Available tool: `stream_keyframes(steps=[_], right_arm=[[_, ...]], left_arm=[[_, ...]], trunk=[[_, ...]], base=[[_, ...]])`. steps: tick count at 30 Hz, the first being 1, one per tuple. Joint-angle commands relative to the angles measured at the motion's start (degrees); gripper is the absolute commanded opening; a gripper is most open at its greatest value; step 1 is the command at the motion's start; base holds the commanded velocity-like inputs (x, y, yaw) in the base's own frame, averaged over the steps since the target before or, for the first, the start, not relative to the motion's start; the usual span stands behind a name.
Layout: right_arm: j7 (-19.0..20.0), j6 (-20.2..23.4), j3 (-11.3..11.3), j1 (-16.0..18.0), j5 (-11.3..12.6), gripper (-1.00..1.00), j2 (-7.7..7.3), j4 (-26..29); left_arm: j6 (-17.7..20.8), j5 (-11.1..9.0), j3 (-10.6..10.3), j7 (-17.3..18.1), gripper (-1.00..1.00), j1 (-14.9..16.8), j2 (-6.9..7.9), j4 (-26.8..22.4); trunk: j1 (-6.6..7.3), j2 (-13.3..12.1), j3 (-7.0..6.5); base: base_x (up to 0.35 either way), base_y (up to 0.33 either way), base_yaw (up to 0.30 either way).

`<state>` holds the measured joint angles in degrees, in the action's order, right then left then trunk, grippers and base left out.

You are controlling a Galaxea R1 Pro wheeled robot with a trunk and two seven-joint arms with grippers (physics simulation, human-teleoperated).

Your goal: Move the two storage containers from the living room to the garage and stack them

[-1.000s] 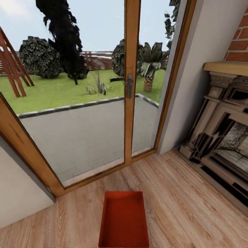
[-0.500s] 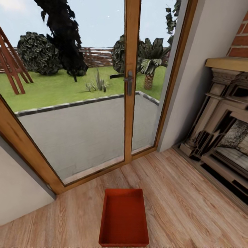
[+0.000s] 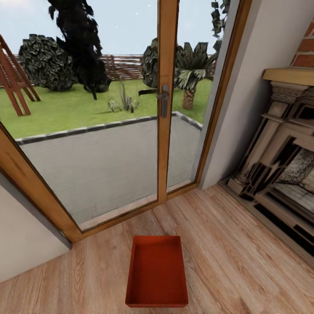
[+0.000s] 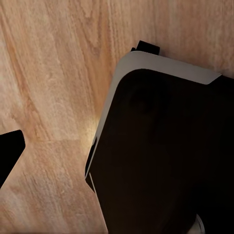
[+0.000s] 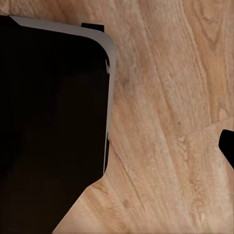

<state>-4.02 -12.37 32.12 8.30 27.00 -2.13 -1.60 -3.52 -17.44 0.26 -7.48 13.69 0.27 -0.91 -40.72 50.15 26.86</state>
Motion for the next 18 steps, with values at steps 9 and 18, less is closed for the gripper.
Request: stream_keyframes(steps=[9, 18], right_arm=[[-0.02, -0.28, 0.49, 0.05, 0.42, 1.0, 0.03, -0.16], [-0.02, -0.2, 0.51, 0.05, 0.5, 1.0, 0.03, -0.16]], left_arm=[[-0.17, -0.23, 0.0, -0.08, 1.0, 0.02, -0.01, 0.03], [-0.17, -0.23, 0.0, -0.08, 1.0, 0.02, -0.01, 0.03]], trunk=[[0.0, 0.04, 0.9], [0.0, 0.04, 1.74]], base=[[0.0, 0.0, 0.0], [0.0, 0.0, 0.0]])
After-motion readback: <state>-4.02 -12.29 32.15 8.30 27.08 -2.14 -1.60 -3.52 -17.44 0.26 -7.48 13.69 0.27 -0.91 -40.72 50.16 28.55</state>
